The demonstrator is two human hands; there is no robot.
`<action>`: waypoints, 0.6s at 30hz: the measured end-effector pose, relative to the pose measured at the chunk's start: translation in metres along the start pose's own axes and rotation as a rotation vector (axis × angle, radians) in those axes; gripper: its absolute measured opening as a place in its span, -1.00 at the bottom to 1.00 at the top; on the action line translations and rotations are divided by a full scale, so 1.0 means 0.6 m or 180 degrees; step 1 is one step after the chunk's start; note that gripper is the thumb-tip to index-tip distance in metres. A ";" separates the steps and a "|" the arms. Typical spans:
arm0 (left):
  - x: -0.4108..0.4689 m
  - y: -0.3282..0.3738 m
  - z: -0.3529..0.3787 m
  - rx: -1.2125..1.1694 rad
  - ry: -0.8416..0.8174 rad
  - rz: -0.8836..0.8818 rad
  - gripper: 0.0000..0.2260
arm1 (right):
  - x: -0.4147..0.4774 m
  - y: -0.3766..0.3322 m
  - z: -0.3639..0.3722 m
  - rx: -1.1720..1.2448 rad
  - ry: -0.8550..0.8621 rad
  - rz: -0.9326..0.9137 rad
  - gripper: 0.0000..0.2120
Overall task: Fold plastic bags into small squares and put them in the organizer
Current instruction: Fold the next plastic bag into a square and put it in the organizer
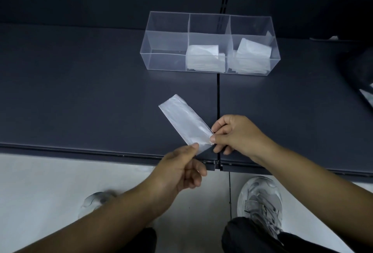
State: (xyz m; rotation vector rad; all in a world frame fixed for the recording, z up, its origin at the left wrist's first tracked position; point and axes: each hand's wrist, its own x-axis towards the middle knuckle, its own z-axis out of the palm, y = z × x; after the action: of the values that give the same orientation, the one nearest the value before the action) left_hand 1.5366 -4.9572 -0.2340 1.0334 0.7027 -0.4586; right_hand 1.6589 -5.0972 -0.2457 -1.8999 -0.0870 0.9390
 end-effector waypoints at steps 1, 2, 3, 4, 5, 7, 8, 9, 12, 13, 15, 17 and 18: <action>0.000 -0.003 -0.003 0.0050 -0.0005 0.0039 -0.81 | 0.000 0.000 0.000 0.0003 0.0005 0.0009 -0.82; -0.001 -0.007 -0.008 0.0137 0.0004 0.0073 -0.80 | -0.001 0.000 0.000 0.0002 0.0011 0.0018 -0.82; -0.003 -0.013 -0.012 0.0270 0.0005 0.0112 -0.79 | -0.001 -0.001 0.000 -0.0003 0.0015 0.0030 -0.82; -0.007 -0.019 -0.016 0.0438 -0.0001 0.0156 -0.79 | -0.001 -0.001 -0.001 -0.0010 0.0015 0.0043 -0.82; -0.012 -0.024 -0.021 0.0620 -0.0003 0.0201 -0.79 | -0.001 -0.001 -0.001 -0.0020 0.0013 0.0054 -0.82; -0.020 -0.030 -0.030 0.1001 0.0019 0.0289 -0.81 | -0.001 -0.002 -0.001 -0.0038 0.0005 0.0069 -0.81; -0.022 -0.032 -0.033 0.1205 0.0079 0.0366 -0.82 | -0.001 -0.003 -0.001 -0.0048 0.0001 0.0074 -0.81; -0.021 -0.034 -0.036 0.1442 0.0222 0.0531 -0.84 | -0.001 -0.004 -0.001 -0.0061 -0.0002 0.0077 -0.81; -0.014 -0.032 -0.039 0.2794 0.0975 0.2020 -0.87 | -0.002 -0.005 0.000 -0.0118 -0.0001 0.0078 -0.81; -0.008 -0.026 -0.035 0.3402 0.1064 0.2646 -0.84 | -0.003 -0.006 -0.001 -0.0131 -0.0001 0.0078 -0.81; 0.012 -0.023 -0.028 0.4417 0.0837 0.3368 -0.63 | -0.004 -0.009 0.000 -0.0164 -0.0040 0.0068 -0.80; 0.031 -0.026 -0.029 0.5009 0.0715 0.3302 -0.44 | -0.006 -0.014 -0.003 -0.0196 -0.0142 0.0110 -0.79; 0.037 -0.031 -0.031 0.5152 0.0740 0.3193 -0.37 | -0.007 -0.016 -0.006 -0.0196 -0.0218 0.0158 -0.79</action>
State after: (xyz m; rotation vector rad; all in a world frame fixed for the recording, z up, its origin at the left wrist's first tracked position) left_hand 1.5345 -4.9492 -0.2674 2.7683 -0.2457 0.1047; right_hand 1.6613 -5.0965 -0.2349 -1.9342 -0.1112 1.0459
